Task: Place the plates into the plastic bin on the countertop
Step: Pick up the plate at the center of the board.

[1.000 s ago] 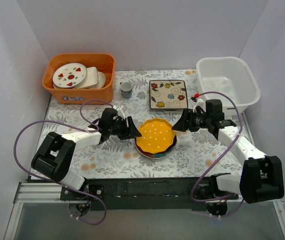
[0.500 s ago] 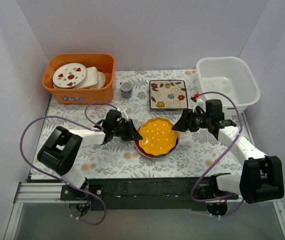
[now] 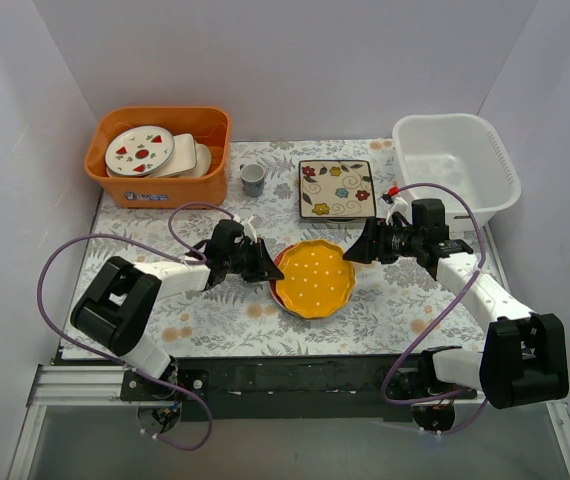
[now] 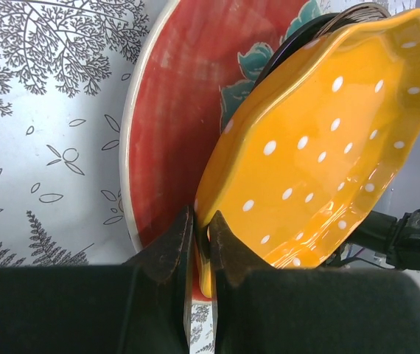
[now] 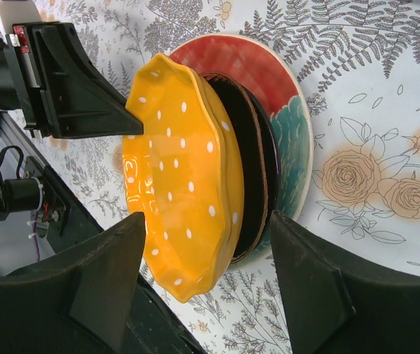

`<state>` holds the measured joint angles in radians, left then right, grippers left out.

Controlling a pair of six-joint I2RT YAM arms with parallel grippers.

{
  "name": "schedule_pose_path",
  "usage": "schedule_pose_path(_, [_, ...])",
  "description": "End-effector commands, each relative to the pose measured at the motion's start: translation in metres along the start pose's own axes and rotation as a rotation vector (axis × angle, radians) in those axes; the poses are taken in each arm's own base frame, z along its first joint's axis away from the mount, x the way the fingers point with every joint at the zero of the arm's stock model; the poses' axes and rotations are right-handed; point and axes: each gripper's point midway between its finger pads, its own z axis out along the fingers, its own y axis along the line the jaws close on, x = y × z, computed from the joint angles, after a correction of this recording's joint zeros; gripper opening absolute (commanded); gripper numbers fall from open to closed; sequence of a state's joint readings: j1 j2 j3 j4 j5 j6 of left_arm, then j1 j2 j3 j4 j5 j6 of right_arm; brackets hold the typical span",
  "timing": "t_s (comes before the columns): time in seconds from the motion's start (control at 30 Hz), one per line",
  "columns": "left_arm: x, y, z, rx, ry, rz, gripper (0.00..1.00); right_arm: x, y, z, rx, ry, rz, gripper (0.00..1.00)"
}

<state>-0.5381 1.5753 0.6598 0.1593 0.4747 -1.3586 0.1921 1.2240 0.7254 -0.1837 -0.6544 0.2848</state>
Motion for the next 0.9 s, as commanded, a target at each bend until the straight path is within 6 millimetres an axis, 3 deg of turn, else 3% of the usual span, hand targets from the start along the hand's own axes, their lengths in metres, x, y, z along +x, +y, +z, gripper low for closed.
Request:
schedule_pose_path(0.0, [-0.021, -0.022, -0.014, 0.028, -0.072, 0.066, 0.0, -0.015, 0.015, -0.006, -0.032, -0.034, -0.053, 0.77])
schedule_pose_path(0.27, [-0.044, -0.053, -0.035, 0.072, -0.159, 0.082, 0.0, -0.019, 0.02, -0.009, -0.042, -0.051, -0.068, 0.83])
schedule_pose_path(0.87, [-0.059, -0.092, -0.061, 0.168, -0.21, 0.089, 0.0, -0.011, 0.036, -0.006, -0.142, -0.022, -0.06, 0.8])
